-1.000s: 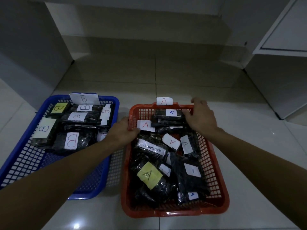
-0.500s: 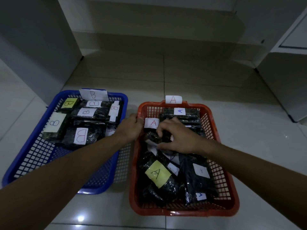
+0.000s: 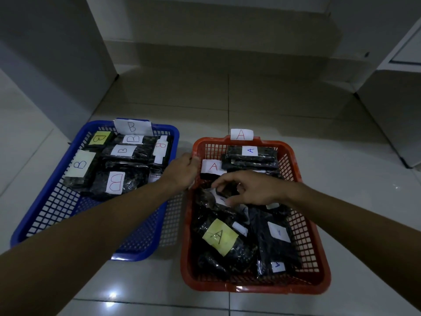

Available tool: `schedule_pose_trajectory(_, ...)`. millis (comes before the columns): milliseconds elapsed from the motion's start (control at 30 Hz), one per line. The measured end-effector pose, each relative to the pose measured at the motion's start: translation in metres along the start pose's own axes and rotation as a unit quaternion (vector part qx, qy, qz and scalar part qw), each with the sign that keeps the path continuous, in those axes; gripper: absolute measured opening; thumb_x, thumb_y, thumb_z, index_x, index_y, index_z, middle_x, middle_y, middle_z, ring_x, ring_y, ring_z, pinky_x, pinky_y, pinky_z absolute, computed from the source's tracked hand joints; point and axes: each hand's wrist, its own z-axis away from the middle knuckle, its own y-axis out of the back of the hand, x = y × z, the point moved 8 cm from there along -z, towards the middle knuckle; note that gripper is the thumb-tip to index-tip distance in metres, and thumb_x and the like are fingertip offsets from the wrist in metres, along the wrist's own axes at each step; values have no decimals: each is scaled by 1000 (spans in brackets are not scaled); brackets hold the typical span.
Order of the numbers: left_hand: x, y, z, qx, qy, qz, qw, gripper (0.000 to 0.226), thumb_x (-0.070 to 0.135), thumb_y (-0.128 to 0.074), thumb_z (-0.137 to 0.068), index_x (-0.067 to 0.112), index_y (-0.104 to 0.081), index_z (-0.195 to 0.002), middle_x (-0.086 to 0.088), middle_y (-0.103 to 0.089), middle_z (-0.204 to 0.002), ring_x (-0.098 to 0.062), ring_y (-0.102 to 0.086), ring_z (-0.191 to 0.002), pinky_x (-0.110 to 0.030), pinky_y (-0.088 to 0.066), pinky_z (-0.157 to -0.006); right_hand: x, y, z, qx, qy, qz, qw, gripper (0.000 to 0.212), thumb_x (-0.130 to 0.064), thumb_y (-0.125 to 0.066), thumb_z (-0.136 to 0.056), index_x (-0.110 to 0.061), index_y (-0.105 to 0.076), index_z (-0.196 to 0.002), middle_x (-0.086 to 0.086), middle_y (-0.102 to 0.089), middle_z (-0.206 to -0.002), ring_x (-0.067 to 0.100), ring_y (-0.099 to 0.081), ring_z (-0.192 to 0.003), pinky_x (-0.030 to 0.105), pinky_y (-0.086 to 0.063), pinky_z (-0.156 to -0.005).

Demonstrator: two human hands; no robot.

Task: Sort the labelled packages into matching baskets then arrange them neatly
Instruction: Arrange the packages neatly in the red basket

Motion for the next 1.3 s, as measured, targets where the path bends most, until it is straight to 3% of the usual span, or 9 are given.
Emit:
schedule_pose_trajectory(133, 0, 0, -1, -4, -1, 8, 1000, 41, 37, -27, -104, 11, -51, -125, -13, -60, -121, -24, -54, -100, -30, -38, -82, -4, -5, -3, -44, 6, -11, 999, 60, -18, -70, -90, -28, -44, -144, -6, -59, -127, -14, -58, -65, 8, -43, -62)
schedule_pose_trajectory(200, 1, 0, -1, -9, -2, 12, 1000, 41, 37, -27, -104, 12, -50, -126, -12, -59, -122, -22, -53, -100, -29, -37, -83, -4, -2, -6, -33, 6, -12, 999, 57, -24, -76, -85, -31, -50, -135, -4, -59, -118, 0, -61, -74, 17, -50, -64)
schedule_pose_trajectory(333, 0, 1, -2, -13, -3, 15, 1000, 41, 37, -27, -104, 12, -52, -124, -11, -59, -120, -21, -53, -99, -29, -37, -82, -4, 17, -6, 48, 11, -36, 998, 27, -24, -76, -85, -25, -60, -107, -1, -58, -93, 8, -54, -76, 19, -47, -64)
schedule_pose_trajectory(500, -2, 1, -4, -11, 1, 9, 1000, 39, 39, -25, -104, 14, -54, -112, -8, -59, -103, -22, -54, -92, -30, -36, -77, 16, 40, -10, 178, -53, -202, 962, 33, -23, -65, -93, -18, -53, -124, 9, -67, -106, 21, -68, -82, 29, -58, -70)
schedule_pose_trajectory(667, 1, 3, -1, -4, -10, 9, 1000, 38, 39, -25, -104, 14, -54, -108, -5, -58, -96, -24, -57, -94, -29, -35, -75, 24, 38, -29, 260, -117, -278, 917, 27, -17, -64, -95, -6, -54, -118, 13, -70, -94, 21, -66, -72, 35, -59, -72)
schedule_pose_trajectory(900, 5, 4, 4, -11, -32, 20, 999, 28, 30, -37, -102, 15, -53, -119, -9, -67, -99, -16, -61, -79, -26, -47, -70, 18, 39, -42, 293, -147, -150, 933, 27, -21, -61, -97, -14, -42, -114, 13, -71, -81, 24, -69, -66, 38, -60, -67)
schedule_pose_trajectory(1033, 4, 3, 2, -14, -30, 24, 999, 23, 26, -42, -101, 15, -53, -118, -6, -65, -102, -17, -60, -86, -26, -45, -76, 11, 42, -41, 254, -146, -114, 949, 17, -26, -55, -100, -11, -56, -109, 11, -69, -82, 18, -63, -62, 29, -53, -58)
schedule_pose_trajectory(1133, 6, 4, 3, -16, -33, 17, 999, 24, 24, -42, -101, 15, -52, -121, -6, -65, -101, -20, -61, -88, -28, -47, -78, 10, 38, -40, 265, -141, -105, 948, 16, -23, -64, -95, -12, -61, -105, 8, -70, -84, 19, -68, -61, 28, -56, -57)
schedule_pose_trajectory(1300, 7, 5, 4, -12, -37, 7, 999, 28, 20, -45, -99, 13, -52, -125, -10, -66, -104, -26, -63, -96, -35, -51, -85, 5, 28, -42, 299, -110, 23, 948, 20, -30, -74, -86, -22, -56, -89, -2, -68, -82, 18, -67, -78, 35, -56, -74)
